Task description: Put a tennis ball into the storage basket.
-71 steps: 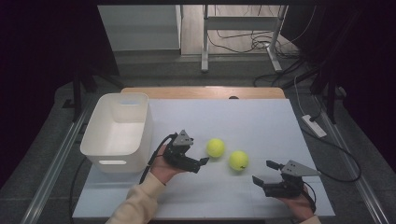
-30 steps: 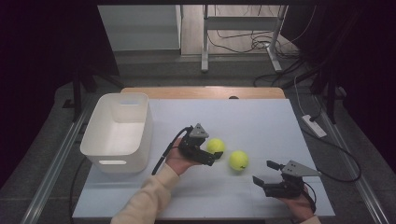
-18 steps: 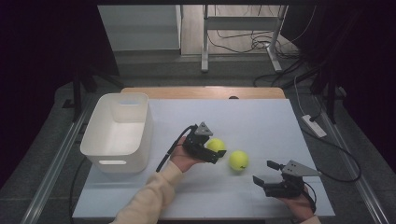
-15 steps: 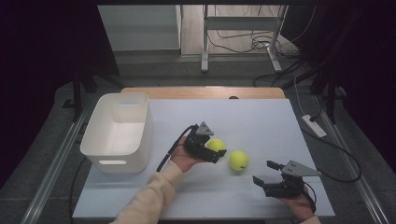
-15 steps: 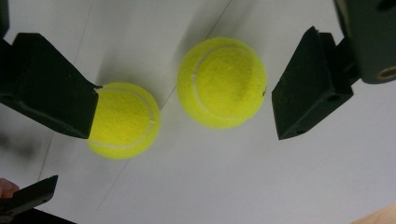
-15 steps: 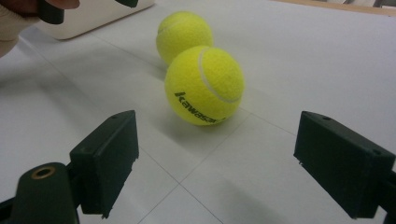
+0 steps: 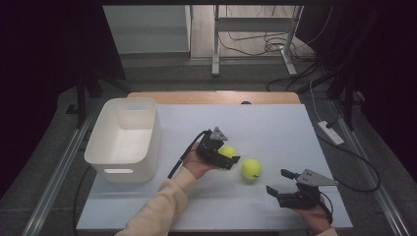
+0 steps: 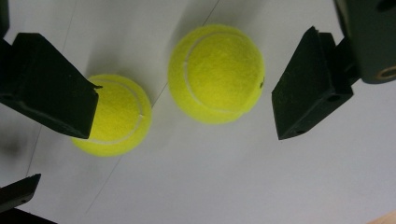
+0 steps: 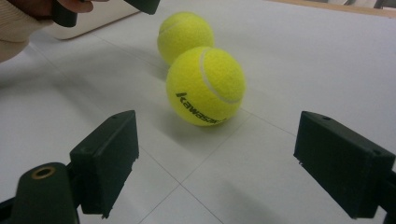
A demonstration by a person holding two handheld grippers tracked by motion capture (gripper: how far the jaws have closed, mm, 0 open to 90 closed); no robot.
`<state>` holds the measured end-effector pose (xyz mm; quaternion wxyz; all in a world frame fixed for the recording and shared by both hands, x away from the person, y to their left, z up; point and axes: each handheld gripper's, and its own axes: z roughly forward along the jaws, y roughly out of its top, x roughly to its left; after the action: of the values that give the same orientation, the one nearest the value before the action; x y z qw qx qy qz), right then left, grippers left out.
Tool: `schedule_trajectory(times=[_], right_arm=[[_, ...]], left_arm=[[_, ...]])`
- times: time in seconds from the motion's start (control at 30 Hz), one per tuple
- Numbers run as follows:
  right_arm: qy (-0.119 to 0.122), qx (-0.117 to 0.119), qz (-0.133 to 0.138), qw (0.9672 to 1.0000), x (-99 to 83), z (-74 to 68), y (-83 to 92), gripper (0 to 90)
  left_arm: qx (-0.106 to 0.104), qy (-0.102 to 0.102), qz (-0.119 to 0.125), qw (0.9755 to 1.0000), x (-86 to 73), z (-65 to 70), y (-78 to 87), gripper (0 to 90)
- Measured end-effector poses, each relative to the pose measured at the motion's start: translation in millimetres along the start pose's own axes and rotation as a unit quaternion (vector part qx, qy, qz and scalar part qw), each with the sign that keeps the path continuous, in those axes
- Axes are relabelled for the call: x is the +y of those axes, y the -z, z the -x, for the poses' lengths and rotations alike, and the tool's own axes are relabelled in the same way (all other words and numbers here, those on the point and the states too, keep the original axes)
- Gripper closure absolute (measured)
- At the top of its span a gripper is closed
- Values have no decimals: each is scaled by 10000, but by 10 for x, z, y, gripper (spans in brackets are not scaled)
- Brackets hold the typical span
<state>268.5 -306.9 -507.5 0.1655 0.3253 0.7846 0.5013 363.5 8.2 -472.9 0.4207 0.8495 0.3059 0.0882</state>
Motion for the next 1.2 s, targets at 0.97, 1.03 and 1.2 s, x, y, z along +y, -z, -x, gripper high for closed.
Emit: schedule_trajectory(times=[0.97, 1.03, 1.2], right_arm=[[-18, 20, 6, 10000, 0, 7, 2, 136], [-28, 16, 14, 10000, 1, 11, 4, 136], [-26, 23, 9, 10000, -2, 11, 2, 136]], left_arm=[[56, 193, -385, 9991, -32, -126, -220, 77], [14, 248, -438, 9987, -44, -141, -240, 76], [-27, 235, -554, 9982, -60, -137, -288, 77]])
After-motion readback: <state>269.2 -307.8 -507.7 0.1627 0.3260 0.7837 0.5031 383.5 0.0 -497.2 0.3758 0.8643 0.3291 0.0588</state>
